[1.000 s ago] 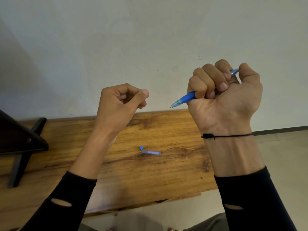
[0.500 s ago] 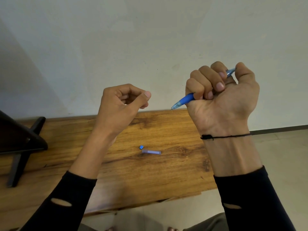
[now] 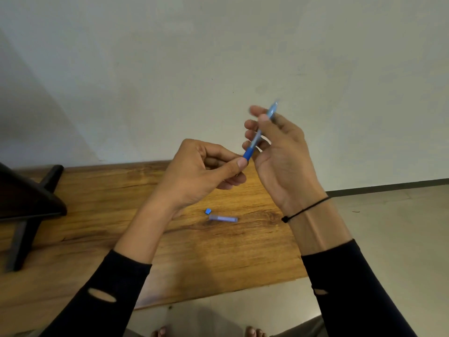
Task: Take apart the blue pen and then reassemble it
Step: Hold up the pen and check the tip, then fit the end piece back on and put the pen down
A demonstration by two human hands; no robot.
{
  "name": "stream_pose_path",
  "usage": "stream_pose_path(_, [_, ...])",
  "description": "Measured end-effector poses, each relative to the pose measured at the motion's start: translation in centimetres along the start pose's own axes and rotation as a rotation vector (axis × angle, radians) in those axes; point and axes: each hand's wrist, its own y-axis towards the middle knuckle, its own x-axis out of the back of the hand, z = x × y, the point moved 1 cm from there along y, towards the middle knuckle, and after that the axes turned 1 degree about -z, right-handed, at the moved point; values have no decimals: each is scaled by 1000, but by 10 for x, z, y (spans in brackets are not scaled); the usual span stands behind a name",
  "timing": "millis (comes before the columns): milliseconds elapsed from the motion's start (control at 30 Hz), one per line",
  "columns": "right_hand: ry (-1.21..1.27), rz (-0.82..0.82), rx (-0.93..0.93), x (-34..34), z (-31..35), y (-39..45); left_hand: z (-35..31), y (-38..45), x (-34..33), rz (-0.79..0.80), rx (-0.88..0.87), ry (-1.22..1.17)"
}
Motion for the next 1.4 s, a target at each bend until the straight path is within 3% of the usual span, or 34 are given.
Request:
stream_pose_path(67, [-323, -28, 71, 4, -11, 1, 9, 3, 1, -45, 29, 44])
stream_pose_path(200, [-608, -88, 114, 16, -33, 7, 31, 7, -2, -8, 92, 241])
stream_pose_path(300, [-914, -107, 157, 31, -54, 18, 50, 10, -1, 33, 43, 590])
stream_pose_path(400, [-1174, -62, 55, 48, -78, 27, 65, 12, 5, 37, 52, 938])
stream_pose_path(467, [-1284, -22, -22, 59, -94, 31, 74, 14, 7, 67, 90, 1022])
stream_pose_path(633, [-1411, 19, -119, 69, -123, 37, 86, 19, 12, 57, 108, 1066])
stream_pose_path(933, [-1468, 59, -88, 69, -136, 35, 89, 19, 17, 32, 158, 986])
stream_pose_path(1033, [-1507, 74, 6, 64, -129, 32, 85, 19, 22, -5, 155, 984])
stream_pose_path(1100, [-1535, 184, 131, 57, -121, 29, 83, 20, 28, -41, 168, 983])
stream_pose_path(1233, [-1619, 659, 148, 40, -121, 12, 78, 19, 38, -119, 192, 961])
stream_pose_path(1400, [-1758, 736, 121, 40, -132, 9, 75, 16, 42, -132, 189, 950])
